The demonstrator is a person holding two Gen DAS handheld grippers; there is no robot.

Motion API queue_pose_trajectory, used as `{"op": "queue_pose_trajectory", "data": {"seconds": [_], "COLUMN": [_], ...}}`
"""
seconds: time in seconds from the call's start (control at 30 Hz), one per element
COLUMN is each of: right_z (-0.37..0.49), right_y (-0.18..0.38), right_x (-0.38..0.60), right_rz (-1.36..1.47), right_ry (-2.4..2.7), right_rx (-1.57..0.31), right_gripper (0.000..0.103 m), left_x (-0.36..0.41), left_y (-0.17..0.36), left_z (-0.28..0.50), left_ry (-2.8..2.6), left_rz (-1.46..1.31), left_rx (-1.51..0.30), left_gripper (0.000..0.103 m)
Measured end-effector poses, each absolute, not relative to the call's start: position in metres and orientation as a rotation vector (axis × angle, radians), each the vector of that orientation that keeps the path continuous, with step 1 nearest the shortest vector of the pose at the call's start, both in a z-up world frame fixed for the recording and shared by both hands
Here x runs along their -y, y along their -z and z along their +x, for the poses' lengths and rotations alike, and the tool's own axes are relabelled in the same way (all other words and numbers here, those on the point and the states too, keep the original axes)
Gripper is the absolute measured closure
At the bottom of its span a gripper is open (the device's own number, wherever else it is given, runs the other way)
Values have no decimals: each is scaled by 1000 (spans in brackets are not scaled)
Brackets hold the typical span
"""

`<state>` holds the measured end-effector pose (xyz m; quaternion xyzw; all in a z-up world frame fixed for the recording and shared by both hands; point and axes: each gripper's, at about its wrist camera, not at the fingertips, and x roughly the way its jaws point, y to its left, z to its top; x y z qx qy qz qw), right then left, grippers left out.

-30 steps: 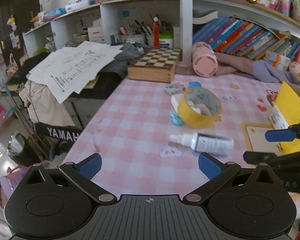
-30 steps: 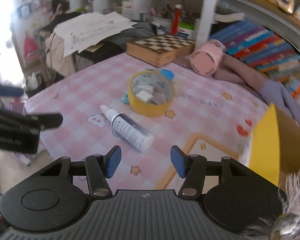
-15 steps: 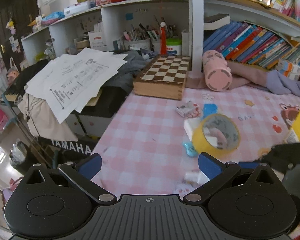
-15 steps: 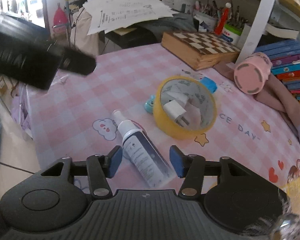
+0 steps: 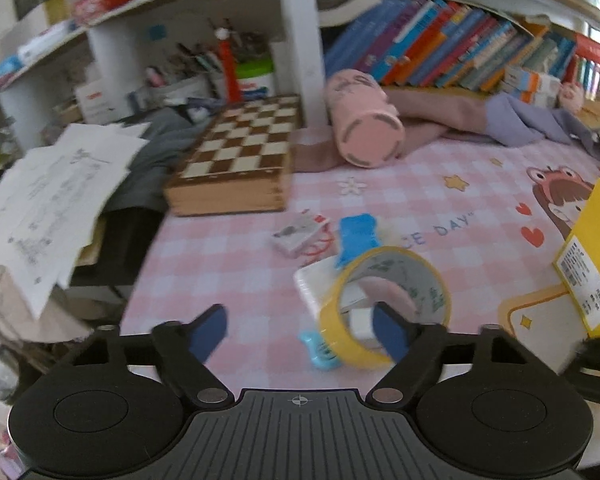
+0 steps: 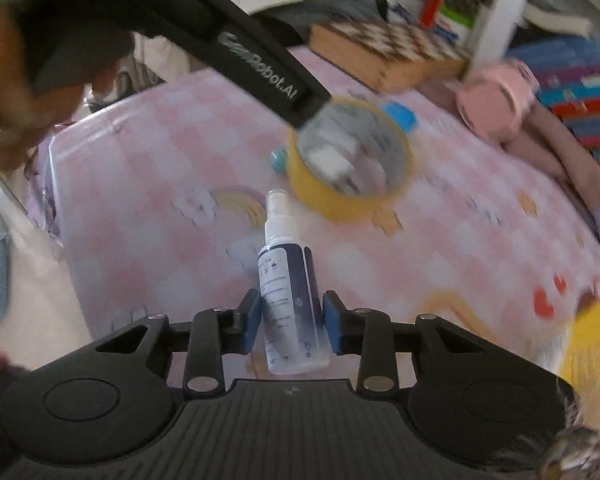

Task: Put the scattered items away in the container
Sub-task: 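Grasp the white spray bottle with the right tool while the left tool grasps the tape roll, then carry the spray bottle and tape roll over the yellow box with both tools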

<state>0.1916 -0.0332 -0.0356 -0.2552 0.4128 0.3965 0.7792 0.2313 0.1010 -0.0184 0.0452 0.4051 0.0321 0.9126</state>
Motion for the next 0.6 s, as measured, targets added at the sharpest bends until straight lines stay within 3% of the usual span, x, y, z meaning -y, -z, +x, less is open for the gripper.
{"op": "queue_pose_trajectory", "data": {"seconds": [0.2, 0.3, 0.47, 0.6], "right_z": [192, 191, 193, 197], "right_y": [38, 39, 46, 51], "right_x": [54, 56, 49, 44], "right_rz": [-512, -505, -539, -567], "right_ry": [-786, -788, -808, -833], "right_rx": [-937, -932, -938, -957], "right_gripper": [72, 72, 72, 73], "left_x": [-96, -96, -97, -116], "left_y": [40, 46, 44, 26], "left_z": [251, 253, 247, 237], "left_ry": [-38, -42, -56, -73], "left_rz": [81, 67, 41, -159], "left_rx": [-910, -929, -922, -896], "left_gripper": [75, 85, 97, 97]}}
